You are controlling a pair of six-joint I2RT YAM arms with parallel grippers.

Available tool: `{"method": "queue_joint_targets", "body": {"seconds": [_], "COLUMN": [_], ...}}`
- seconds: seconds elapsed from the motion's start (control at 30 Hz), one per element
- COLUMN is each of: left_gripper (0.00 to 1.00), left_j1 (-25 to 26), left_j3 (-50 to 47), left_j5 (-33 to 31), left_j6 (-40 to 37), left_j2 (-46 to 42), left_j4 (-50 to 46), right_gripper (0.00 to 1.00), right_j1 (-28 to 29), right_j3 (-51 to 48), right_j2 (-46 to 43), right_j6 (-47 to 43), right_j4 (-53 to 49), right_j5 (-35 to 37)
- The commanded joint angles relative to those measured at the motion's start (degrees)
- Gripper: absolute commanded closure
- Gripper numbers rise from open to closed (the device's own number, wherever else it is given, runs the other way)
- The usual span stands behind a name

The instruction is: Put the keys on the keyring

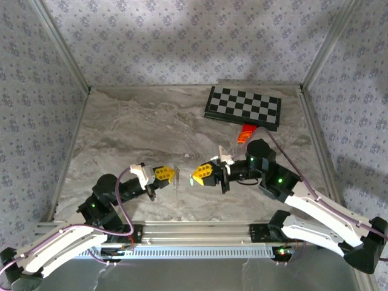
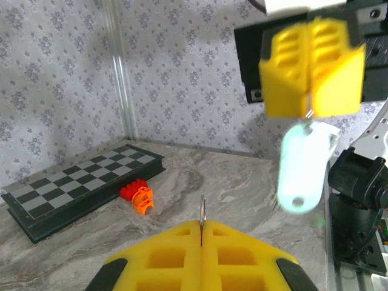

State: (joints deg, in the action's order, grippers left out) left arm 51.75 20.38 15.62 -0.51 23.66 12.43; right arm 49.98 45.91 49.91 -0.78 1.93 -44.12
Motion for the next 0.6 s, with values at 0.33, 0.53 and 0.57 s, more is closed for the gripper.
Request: {"method": "queue_joint_targets", "body": {"seconds": [0.33,0.53,0.57], "left_gripper": [1.0,1.0,1.0], "left_j1": [-0.4,-0.4,-0.4], "left_j3": [1.9,2.1,2.1], "left_j5": [3.0,3.7,3.9], "left_j6": [1.6,1.5,1.6], "left_j2": [-0.6,0.4,0.5], "left_j4": [2.6,3.0,3.1], "right_gripper": [1.0,1.0,1.0], "right_j1": [2.8,3.7,3.7], "right_j3": [12.2,13.4,13.6], "right_j2": [2.9,3.7,3.7], "right_j6": [-21.8,-24.2,-24.3], "right_j4": [-16.9,-18.9,-19.1], "right_j5": [-10.0,-10.3,-10.3]}}
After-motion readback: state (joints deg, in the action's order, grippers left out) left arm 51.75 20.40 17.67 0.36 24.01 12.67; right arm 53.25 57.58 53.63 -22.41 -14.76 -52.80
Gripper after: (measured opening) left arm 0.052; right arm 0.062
